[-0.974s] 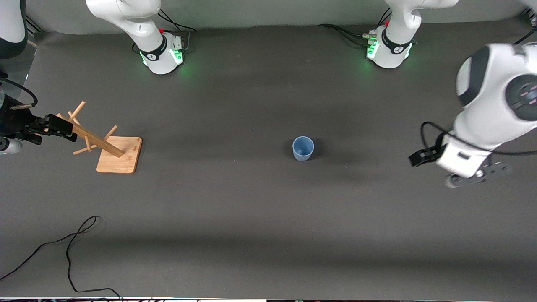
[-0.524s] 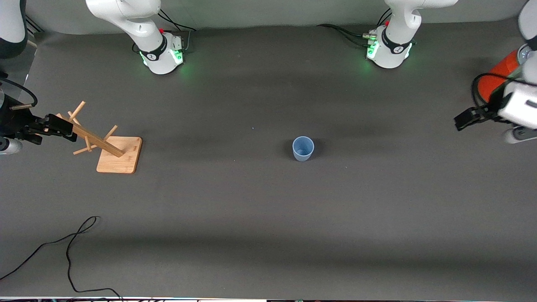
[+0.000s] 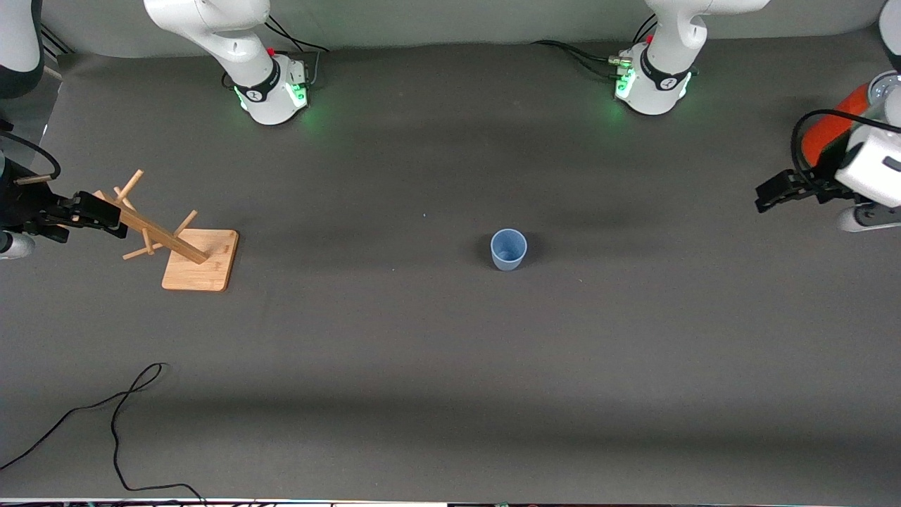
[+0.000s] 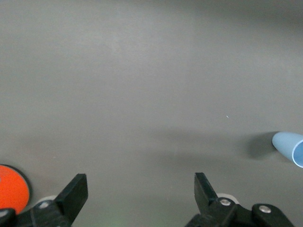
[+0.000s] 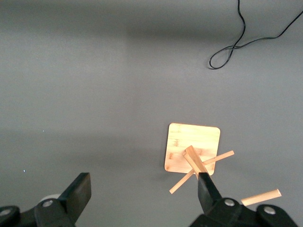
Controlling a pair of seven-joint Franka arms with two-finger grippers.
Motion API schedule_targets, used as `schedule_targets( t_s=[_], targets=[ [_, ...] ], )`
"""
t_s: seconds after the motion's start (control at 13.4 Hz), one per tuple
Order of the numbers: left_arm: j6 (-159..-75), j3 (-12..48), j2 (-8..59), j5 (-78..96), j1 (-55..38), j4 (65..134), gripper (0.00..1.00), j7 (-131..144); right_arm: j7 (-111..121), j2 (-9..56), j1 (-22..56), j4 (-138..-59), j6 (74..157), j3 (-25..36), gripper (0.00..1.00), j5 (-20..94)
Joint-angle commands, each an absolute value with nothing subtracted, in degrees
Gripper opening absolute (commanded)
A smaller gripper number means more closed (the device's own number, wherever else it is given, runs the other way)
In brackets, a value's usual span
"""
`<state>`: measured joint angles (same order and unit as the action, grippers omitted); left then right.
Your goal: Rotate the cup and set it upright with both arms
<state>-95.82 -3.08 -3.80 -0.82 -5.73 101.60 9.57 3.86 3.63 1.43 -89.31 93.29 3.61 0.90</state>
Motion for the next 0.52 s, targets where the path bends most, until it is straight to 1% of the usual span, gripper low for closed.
schedule_targets(
  t_s=[0.0, 0.45],
  targets=[
    [-94.22, -2.9, -3.6, -0.61, -5.8, 100.37, 1.0, 8.79, 2.99, 2.81, 1.05, -89.65, 93.43, 3.34, 1.0, 0.53],
    [-94.13, -2.9, -2.73, -0.88, -6.07, 99.32, 1.0, 8.7, 2.99, 2.81, 1.05, -89.65, 93.43, 3.34, 1.0, 0.53]
  ],
)
